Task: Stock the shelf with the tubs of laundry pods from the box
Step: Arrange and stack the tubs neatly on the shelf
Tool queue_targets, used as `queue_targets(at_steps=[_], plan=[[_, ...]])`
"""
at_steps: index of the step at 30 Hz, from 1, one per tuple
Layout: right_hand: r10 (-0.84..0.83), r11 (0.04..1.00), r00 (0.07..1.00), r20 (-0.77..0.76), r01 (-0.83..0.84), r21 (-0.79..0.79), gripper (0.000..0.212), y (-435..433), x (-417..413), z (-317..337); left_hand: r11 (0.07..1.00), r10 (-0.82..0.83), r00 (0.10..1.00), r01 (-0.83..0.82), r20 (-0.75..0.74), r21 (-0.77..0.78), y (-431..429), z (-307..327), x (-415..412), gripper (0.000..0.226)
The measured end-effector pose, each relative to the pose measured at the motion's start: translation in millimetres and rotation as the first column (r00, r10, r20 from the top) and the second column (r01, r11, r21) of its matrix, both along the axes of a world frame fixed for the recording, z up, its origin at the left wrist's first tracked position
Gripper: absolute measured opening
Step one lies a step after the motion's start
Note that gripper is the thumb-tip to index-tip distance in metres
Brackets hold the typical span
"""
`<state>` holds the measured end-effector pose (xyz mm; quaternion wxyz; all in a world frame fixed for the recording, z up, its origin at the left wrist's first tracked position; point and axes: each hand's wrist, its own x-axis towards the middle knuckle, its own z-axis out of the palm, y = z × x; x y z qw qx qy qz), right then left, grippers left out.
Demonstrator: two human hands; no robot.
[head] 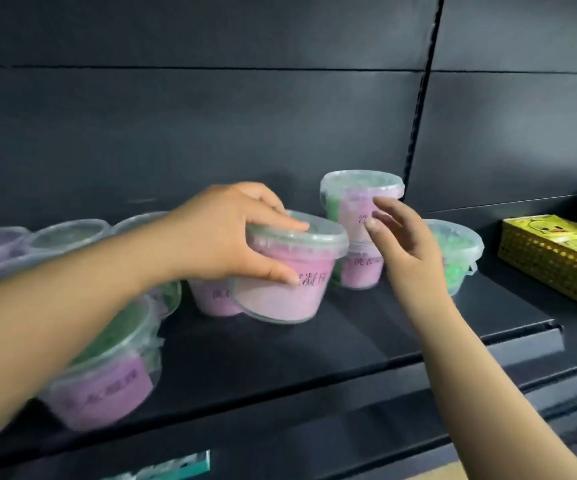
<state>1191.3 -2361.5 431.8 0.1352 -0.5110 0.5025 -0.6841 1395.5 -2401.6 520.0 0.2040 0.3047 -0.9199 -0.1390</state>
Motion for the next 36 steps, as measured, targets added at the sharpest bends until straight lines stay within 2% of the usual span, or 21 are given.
queue_targets(at_steps=[2, 5, 9, 12, 13, 15, 18, 24, 29, 31, 33, 36], plan=[[0.238, 0.966, 0.97, 0.048, -0.242, 0.094, 0.02, 13.6, 18.5, 0.2, 1.0, 0.01, 1.0, -0.009, -0.002, 0.027, 7.2, -18.6, 12.0, 0.048], [0.332, 0.915, 0.943, 0.034, -0.331, 0.233, 0.016, 23.5, 41.4, -9.7, 0.997, 0.009, 1.0, -0.01, 0.009, 0.077, 20.9, -44.6, 32.2, 0.052], [0.3, 0.912, 0.954, 0.02, -0.293, 0.288, 0.018, 30.7, 66.5, -24.8, 0.999, 0.035, 0.997, -0.037, 0.063, 0.038, 25.8, -65.2, 51.4, 0.06], [0.303, 0.898, 0.952, -0.053, -0.267, 0.349, 0.023, 28.3, 86.1, -29.6, 0.988, 0.128, 0.967, -0.106, 0.222, -0.109, 25.6, -72.0, 57.6, 0.059], [0.293, 0.898, 0.954, -0.058, -0.253, 0.361, 0.025, 28.4, 90.8, -30.5, 0.986, 0.148, 0.958, -0.125, 0.244, -0.107, 25.8, -73.8, 58.3, 0.06], [0.285, 0.9, 0.958, -0.032, -0.256, 0.353, 0.03, 28.2, 98.5, -28.9, 0.985, 0.172, 0.96, -0.162, 0.223, -0.063, 26.7, -73.5, 57.9, 0.062], [0.277, 0.898, 0.96, -0.033, -0.246, 0.364, 0.036, 26.4, 102.6, -28.2, 0.974, 0.221, 0.952, -0.206, 0.211, -0.091, 27.6, -70.5, 56.5, 0.054], [0.293, 0.883, 0.956, -0.02, -0.262, 0.389, 0.04, 18.4, 105.0, -28.6, 0.962, 0.274, 0.945, -0.267, 0.18, -0.063, 30.9, -69.1, 60.6, 0.05], [0.309, 0.878, 0.951, -0.019, -0.277, 0.391, 0.04, 16.9, 100.4, -26.8, 0.956, 0.288, 0.935, -0.267, 0.207, -0.125, 33.7, -71.7, 59.0, 0.051], [0.246, 0.901, 0.968, -0.055, -0.208, 0.38, 0.043, 21.7, 87.3, -26.4, 0.954, 0.288, 0.931, -0.258, 0.225, -0.153, 32.1, -69.6, 57.0, 0.052], [0.091, 0.947, 0.991, -0.094, -0.057, 0.315, 0.041, 27.1, 63.7, -29.8, 0.946, 0.298, 0.937, -0.264, 0.183, -0.186, 32.2, -64.7, 51.2, 0.058], [-0.209, 0.957, 0.969, -0.135, 0.231, 0.176, 0.037, 32.3, 10.3, -29.5, 0.945, 0.263, 0.961, -0.275, -0.086, -0.176, 33.3, -48.8, 27.0, 0.058]])
